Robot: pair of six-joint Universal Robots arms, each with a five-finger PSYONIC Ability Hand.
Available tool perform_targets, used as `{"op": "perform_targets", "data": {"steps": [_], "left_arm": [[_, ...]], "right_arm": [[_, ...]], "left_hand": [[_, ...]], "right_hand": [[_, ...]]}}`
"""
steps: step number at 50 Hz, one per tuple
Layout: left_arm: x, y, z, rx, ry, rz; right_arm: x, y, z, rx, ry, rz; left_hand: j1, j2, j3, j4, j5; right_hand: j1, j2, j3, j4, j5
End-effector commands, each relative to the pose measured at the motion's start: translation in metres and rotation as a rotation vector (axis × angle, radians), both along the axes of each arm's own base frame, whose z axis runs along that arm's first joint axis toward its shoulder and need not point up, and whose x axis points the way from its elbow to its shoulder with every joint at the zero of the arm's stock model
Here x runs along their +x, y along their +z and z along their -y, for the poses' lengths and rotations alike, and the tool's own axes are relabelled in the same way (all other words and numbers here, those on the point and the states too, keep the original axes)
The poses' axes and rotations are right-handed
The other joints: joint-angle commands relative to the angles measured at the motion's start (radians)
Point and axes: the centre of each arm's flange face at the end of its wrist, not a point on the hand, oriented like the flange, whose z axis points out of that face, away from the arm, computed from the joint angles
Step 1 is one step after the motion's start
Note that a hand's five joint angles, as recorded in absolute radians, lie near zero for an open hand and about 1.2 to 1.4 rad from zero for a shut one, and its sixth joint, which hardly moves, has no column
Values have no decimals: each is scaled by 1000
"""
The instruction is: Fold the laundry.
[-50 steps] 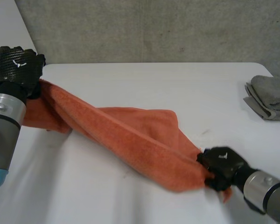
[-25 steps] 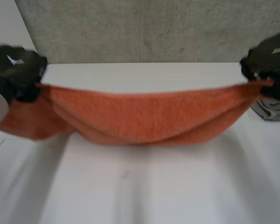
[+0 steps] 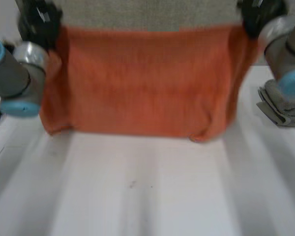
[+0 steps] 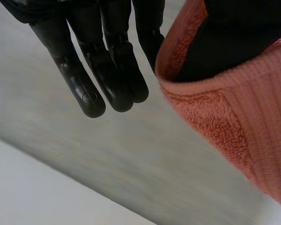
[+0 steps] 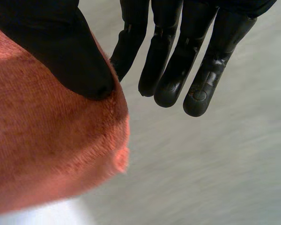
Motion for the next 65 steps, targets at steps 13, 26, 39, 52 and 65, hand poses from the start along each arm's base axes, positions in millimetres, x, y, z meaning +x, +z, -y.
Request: {"op": "perform_targets", "data": {"steps": [13,26,39,52,65], "left_arm": [[19,37,-49,-87,-68,-194],[21,-62,-104,274,-79,-107],[-17,21,-175,143,-259,-127],[-28,84,-232,85,-348,-175],[-35,114,-276,44,-390,-270]], "right_arm": [[16,26,-44,-103,80,63],[5,-123,-104,472,201,-117],[6,-148,-119,783,233,448],[71,-163,-151,964,397,702],[96,-200,-129,922,308,833]], "left_hand": [[250,198,200,193,251],[250,198,200,193,251],[250,198,200,193,251],[250,198,200,193,251],[250,198,200,193,251]], "right_hand": [[408,218,214,208,239],[220,30,26,20,51],[-813,-1004,-1008,-1014,-982],[-813,-1004,-1008,-1014,-982],[-813,-1004,-1008,-1014,-982]]}}
